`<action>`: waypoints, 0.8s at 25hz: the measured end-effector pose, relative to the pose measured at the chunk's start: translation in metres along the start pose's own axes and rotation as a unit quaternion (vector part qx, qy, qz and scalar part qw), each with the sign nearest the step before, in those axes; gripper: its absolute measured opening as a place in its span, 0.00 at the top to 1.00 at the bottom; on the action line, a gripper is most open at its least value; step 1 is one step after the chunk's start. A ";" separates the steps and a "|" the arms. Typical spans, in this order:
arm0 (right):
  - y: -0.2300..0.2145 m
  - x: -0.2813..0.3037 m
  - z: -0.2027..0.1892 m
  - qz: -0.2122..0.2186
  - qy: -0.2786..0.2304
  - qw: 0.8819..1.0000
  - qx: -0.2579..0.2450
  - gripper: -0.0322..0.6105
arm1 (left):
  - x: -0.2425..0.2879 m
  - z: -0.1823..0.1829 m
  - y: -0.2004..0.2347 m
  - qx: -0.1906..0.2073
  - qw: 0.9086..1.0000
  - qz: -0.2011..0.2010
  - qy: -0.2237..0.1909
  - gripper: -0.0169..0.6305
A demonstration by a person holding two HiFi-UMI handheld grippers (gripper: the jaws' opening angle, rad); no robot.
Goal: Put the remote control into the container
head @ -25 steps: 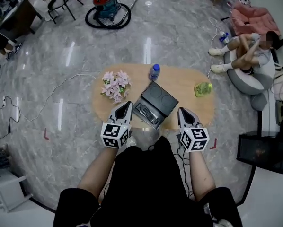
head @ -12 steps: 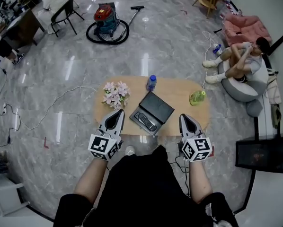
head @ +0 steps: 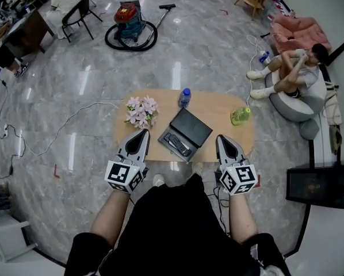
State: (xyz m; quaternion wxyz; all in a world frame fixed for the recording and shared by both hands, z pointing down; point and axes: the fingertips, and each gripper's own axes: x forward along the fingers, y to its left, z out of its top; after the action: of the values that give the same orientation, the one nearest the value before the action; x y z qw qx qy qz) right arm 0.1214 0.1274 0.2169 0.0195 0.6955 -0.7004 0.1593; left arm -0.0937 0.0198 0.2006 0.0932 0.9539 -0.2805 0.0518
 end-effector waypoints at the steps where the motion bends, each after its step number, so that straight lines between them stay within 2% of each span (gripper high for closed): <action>1: 0.002 0.001 0.001 0.002 -0.001 1.000 -0.002 0.94 | 0.001 0.000 0.001 0.002 1.000 0.000 0.000 0.96; 20: 0.010 -0.001 0.001 -0.017 -0.014 1.000 -0.004 0.94 | 0.011 0.004 0.002 0.021 0.999 -0.035 0.000 0.96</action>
State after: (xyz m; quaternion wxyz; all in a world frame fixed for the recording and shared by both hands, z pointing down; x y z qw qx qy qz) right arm 0.1122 0.1281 0.2138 0.0153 0.7094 -0.6893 0.1463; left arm -0.0856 0.0118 0.1990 0.0748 0.9649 -0.2457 0.0541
